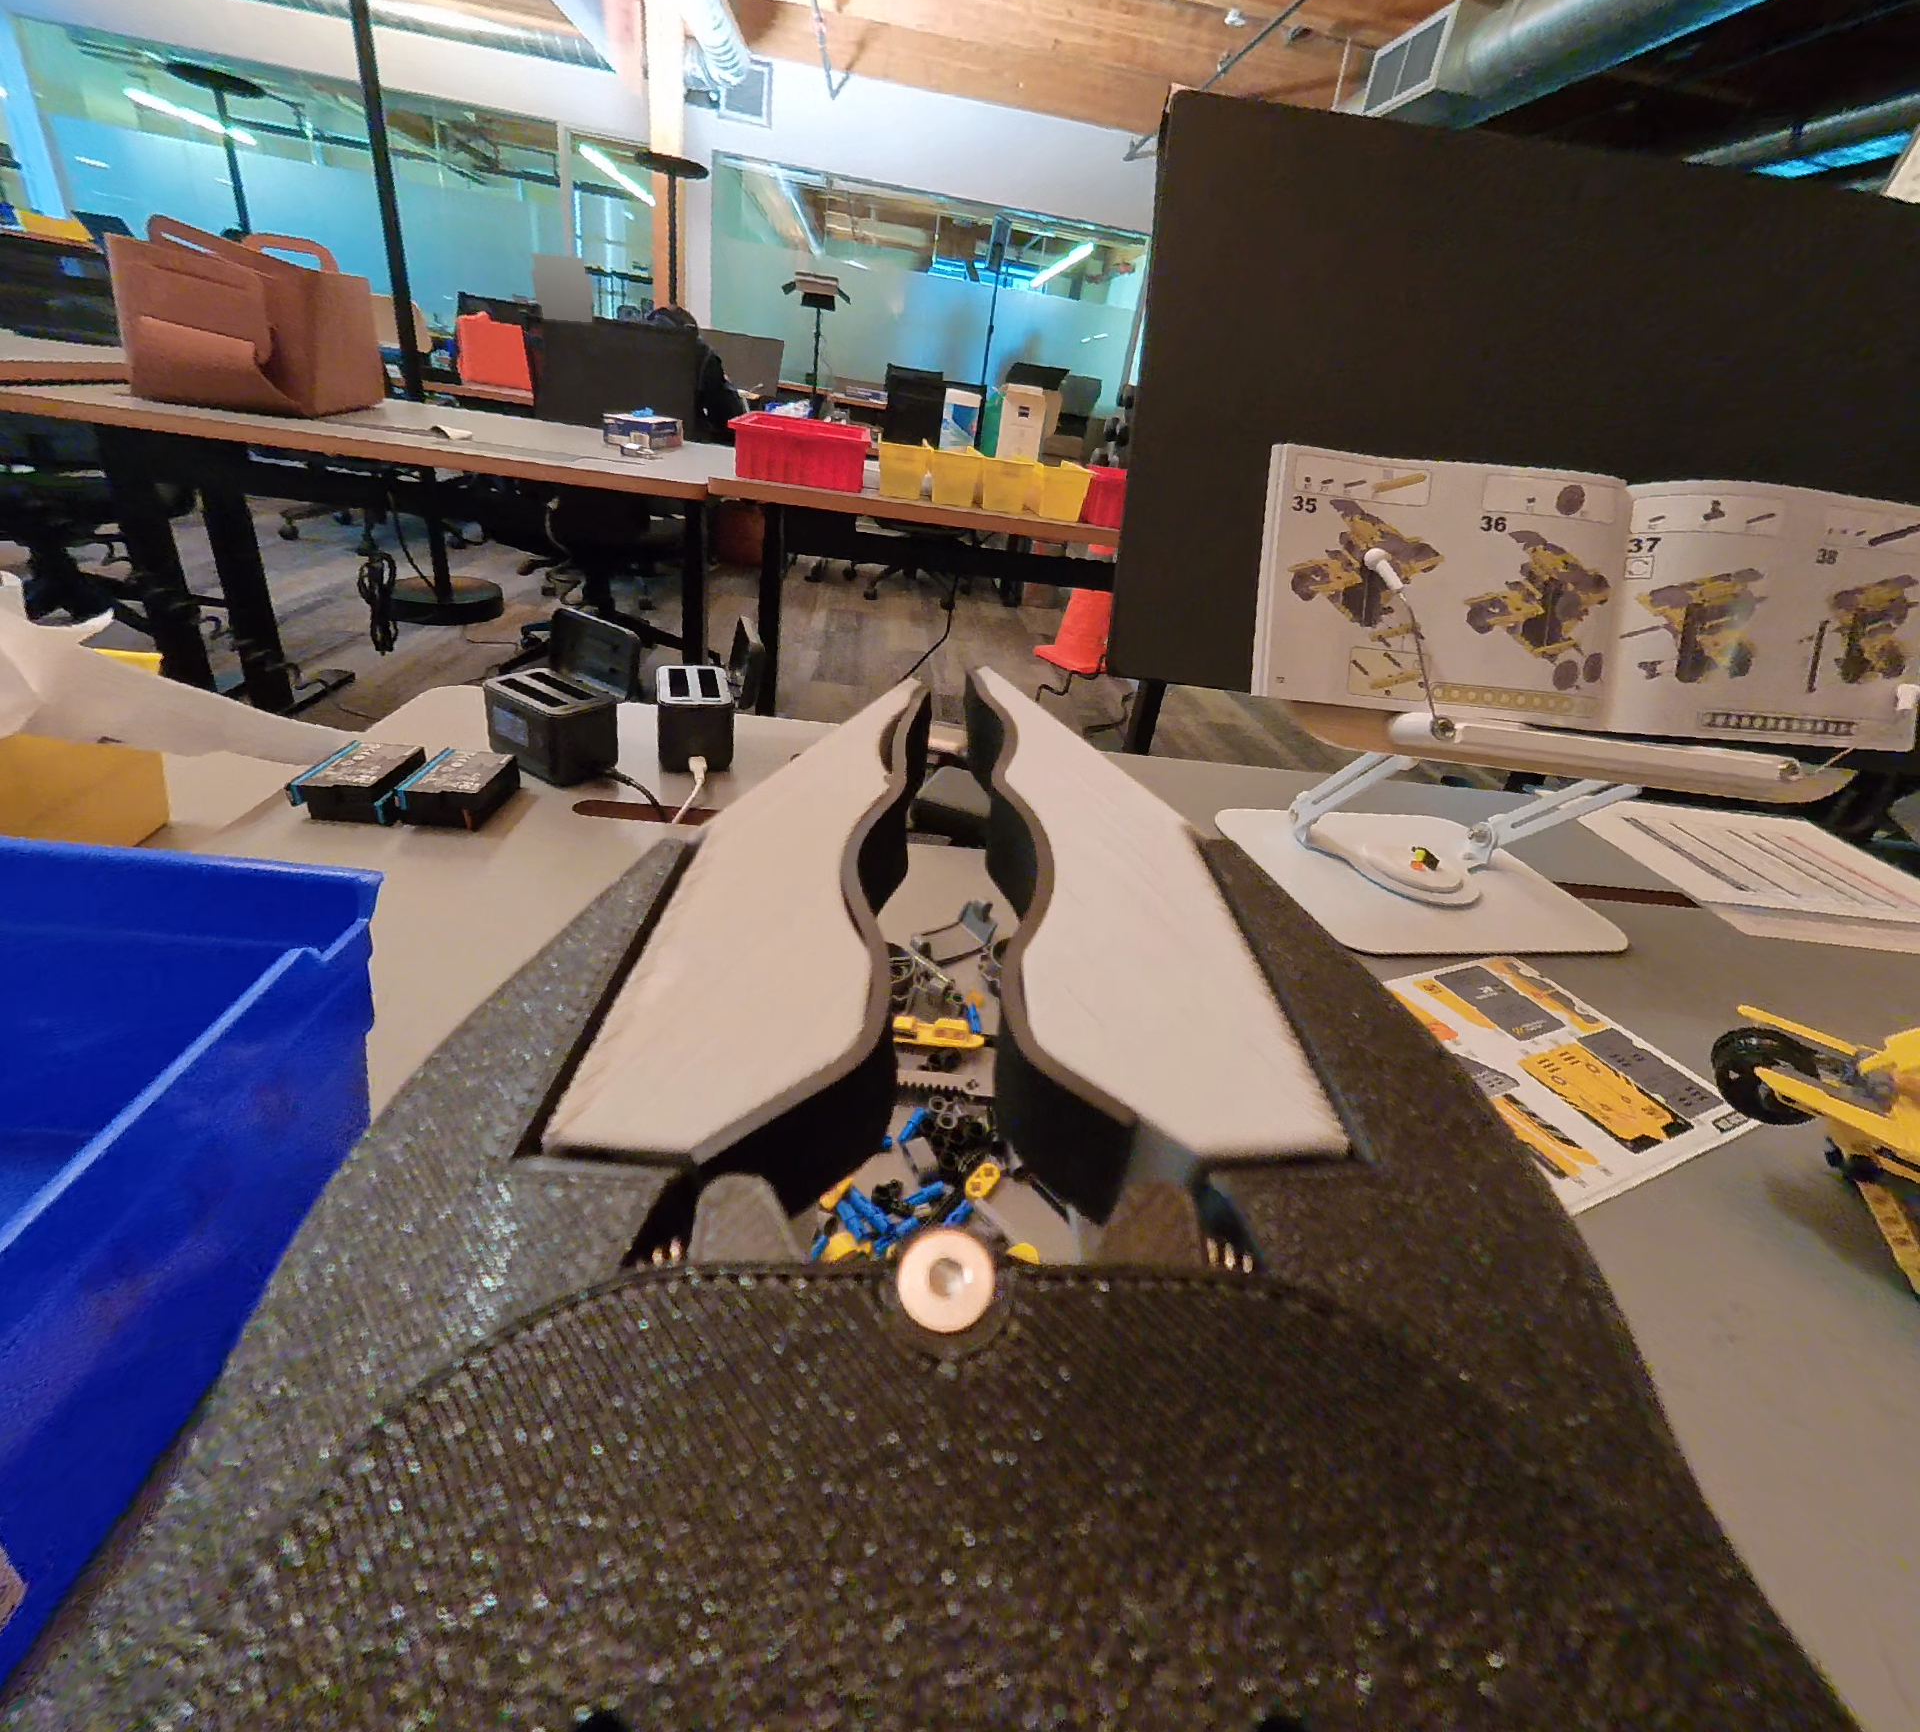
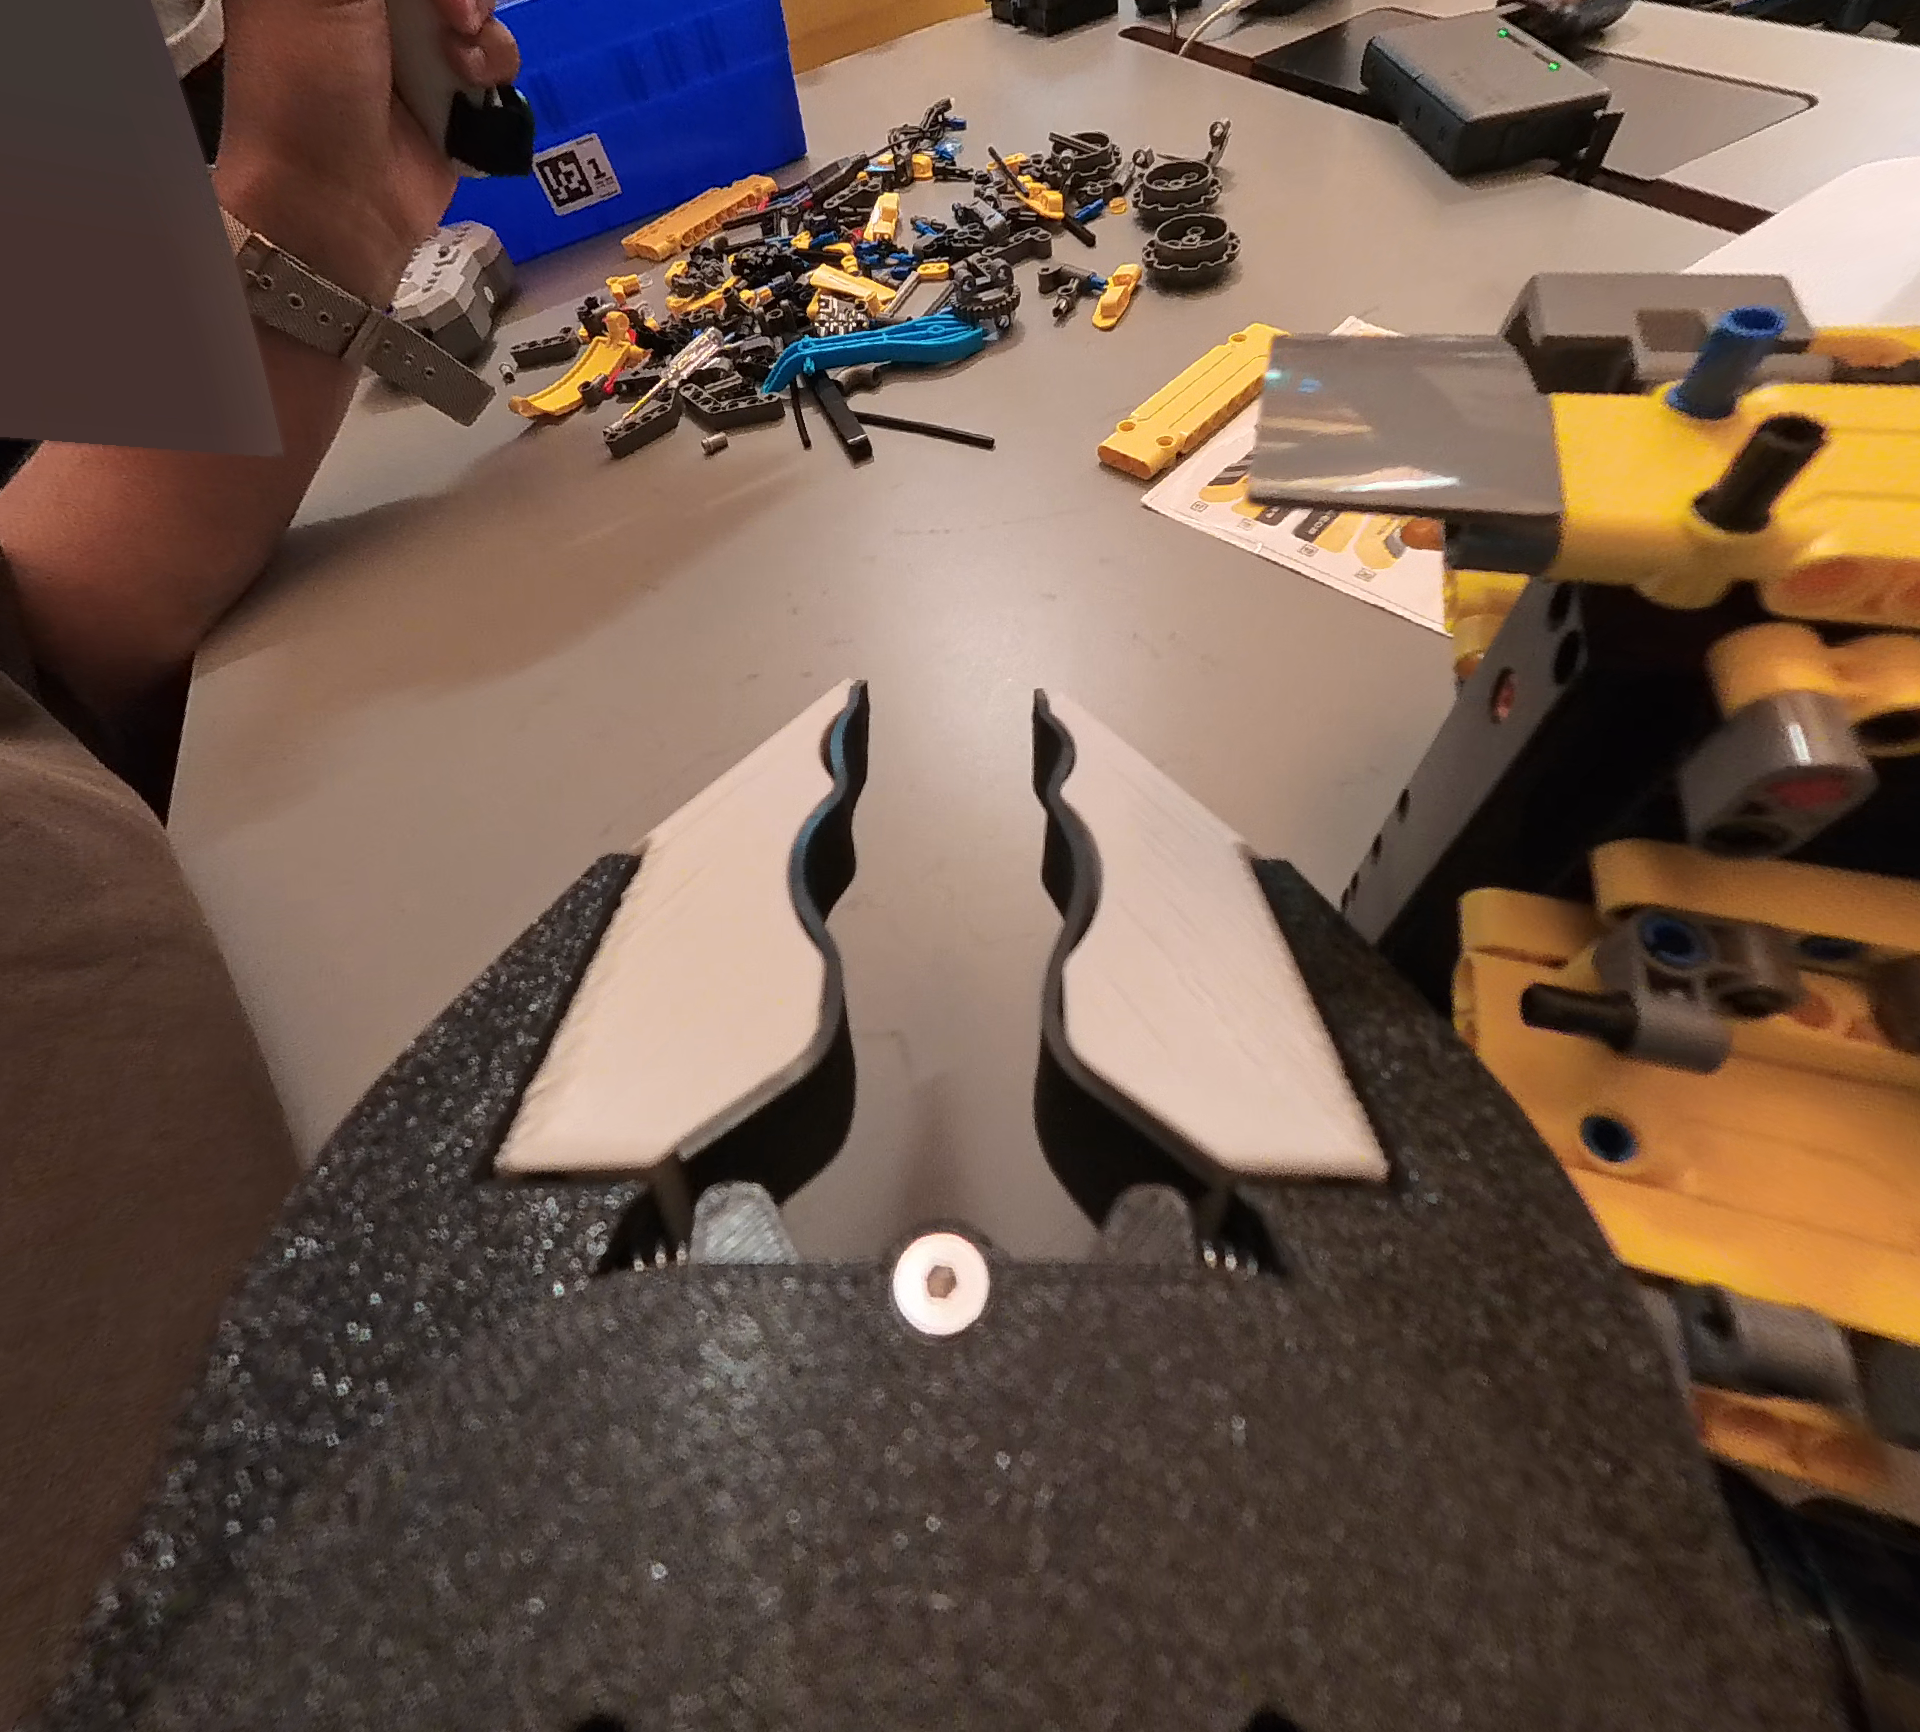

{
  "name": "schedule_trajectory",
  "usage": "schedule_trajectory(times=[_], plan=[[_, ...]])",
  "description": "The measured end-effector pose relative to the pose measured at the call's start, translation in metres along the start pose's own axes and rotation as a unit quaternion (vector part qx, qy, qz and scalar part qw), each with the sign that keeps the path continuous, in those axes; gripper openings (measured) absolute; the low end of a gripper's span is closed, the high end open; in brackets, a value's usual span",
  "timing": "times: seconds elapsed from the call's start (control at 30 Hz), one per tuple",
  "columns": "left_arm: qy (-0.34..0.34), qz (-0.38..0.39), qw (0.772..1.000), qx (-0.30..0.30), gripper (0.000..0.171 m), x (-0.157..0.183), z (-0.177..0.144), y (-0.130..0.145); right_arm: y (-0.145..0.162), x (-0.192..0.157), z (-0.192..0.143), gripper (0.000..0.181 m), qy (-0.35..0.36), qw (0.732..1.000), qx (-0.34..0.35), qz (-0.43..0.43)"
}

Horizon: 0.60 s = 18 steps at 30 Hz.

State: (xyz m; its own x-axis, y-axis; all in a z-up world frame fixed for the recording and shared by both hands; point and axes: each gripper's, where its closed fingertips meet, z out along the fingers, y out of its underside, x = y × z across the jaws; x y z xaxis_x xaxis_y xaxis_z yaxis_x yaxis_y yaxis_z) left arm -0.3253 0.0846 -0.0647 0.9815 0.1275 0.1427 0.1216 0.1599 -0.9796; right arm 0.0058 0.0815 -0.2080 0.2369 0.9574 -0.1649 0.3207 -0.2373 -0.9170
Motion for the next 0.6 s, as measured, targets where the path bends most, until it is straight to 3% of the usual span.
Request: schedule_trajectory(times=[0.6], plan=[[0.079,-0.026,0.996,-0.021,0.031,0.021,0.002,0.007,0.0,0.0,0.0,0.031,-0.002,1.0,0.001,0.0]])
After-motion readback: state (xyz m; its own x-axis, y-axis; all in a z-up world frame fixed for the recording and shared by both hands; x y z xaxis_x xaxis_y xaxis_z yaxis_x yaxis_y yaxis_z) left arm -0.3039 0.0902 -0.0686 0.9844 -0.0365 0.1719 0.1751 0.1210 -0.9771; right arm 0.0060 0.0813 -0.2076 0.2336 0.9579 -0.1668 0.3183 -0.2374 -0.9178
